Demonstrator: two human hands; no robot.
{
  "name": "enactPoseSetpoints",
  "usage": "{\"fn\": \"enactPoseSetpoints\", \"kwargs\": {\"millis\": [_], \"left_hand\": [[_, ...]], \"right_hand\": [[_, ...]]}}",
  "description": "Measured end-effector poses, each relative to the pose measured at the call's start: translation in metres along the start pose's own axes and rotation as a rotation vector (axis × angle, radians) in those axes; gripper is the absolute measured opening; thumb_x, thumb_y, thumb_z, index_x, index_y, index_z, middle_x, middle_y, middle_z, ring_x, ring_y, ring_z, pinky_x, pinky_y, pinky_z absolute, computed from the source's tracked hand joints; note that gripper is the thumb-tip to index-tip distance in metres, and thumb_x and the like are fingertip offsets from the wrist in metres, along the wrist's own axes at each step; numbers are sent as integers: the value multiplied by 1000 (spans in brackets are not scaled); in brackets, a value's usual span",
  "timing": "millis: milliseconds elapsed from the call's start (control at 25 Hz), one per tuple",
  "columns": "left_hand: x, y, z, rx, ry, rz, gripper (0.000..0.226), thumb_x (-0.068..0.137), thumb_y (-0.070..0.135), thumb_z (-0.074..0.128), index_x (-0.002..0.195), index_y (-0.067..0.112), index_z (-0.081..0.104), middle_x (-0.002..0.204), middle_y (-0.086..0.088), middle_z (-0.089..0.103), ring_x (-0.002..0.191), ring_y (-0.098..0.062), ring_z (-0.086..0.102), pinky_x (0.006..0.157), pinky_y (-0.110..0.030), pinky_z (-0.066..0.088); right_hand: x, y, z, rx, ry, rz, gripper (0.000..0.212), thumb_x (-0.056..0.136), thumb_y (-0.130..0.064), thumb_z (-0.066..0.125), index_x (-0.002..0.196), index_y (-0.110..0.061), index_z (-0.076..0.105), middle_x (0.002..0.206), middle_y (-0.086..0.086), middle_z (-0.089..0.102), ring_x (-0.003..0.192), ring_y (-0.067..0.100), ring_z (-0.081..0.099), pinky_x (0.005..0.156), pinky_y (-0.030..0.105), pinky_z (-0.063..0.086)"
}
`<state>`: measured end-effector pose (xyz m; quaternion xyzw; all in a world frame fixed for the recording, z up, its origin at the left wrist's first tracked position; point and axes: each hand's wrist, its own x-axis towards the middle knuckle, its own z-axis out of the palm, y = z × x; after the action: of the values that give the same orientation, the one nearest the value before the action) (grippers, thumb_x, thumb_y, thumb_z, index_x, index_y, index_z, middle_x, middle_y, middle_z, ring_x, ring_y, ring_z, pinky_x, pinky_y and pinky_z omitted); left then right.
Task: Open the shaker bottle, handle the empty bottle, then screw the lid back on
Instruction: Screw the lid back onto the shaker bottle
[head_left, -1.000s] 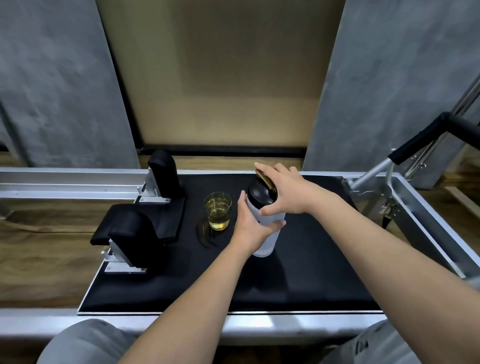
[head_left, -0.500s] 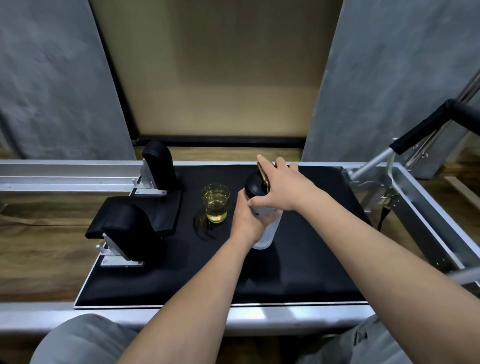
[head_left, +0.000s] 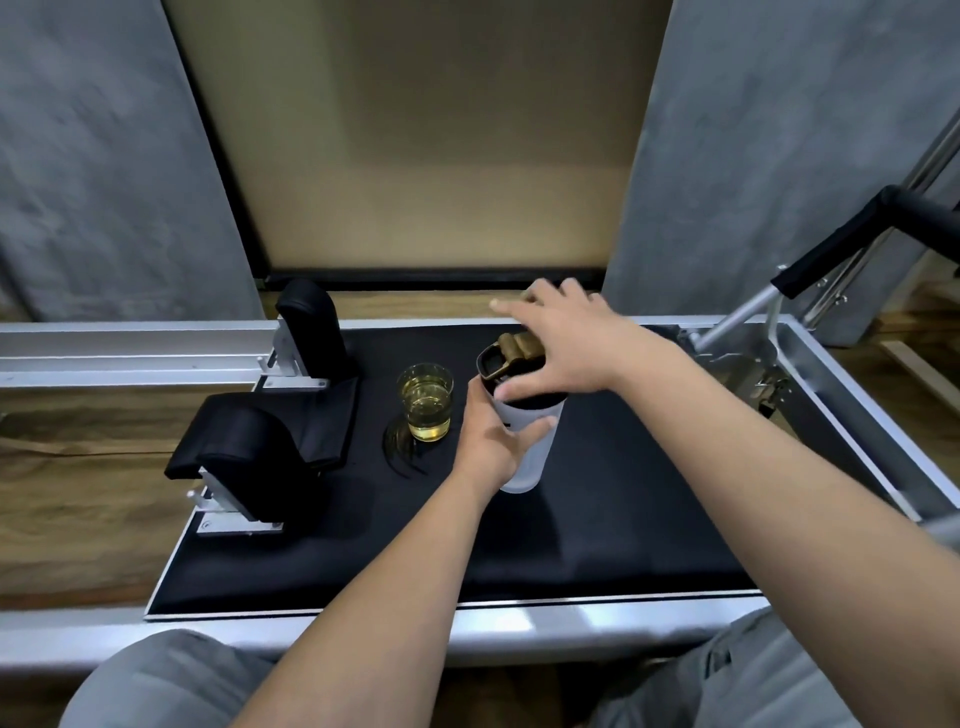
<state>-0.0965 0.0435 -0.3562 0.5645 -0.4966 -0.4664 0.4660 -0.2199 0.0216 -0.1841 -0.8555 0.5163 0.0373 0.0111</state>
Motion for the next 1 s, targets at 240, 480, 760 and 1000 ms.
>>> {"fn": "enactPoseSetpoints", "kwargs": {"millis": [240,480,760,1000], "left_hand": [[-4,20,3,-498,33,-208,43,70,30,87,105,38,62,116,5,67,111,-12,70,93,-33,63],[-8,12,-3,75,132,-39,70,88,37,81,143,14,44,143,1,46,129,-19,55,100,-24,54],[-2,1,-2,80,11,-37,86,70,31,92,136,30,37,138,8,54,129,-16,55,107,-37,48],[2,8,-2,-203,95,-121,47,73,37,80,117,22,73,107,1,77,98,-15,76,88,-31,63]], "right_hand": [[9,-21,45,-66,62,121,105,78,-84,54,159,-27,19,141,13,52,124,38,48,87,44,44],[12,-28,26,-45,69,299,128,67,-102,35,155,-8,29,98,7,67,74,27,60,48,32,36],[6,-3,22,54,35,-15,116,66,-94,52,161,-35,21,157,6,34,135,37,39,98,54,48],[8,-15,53,35,111,102,90,73,-79,63,142,-25,39,137,6,50,116,35,47,81,45,47]]}}
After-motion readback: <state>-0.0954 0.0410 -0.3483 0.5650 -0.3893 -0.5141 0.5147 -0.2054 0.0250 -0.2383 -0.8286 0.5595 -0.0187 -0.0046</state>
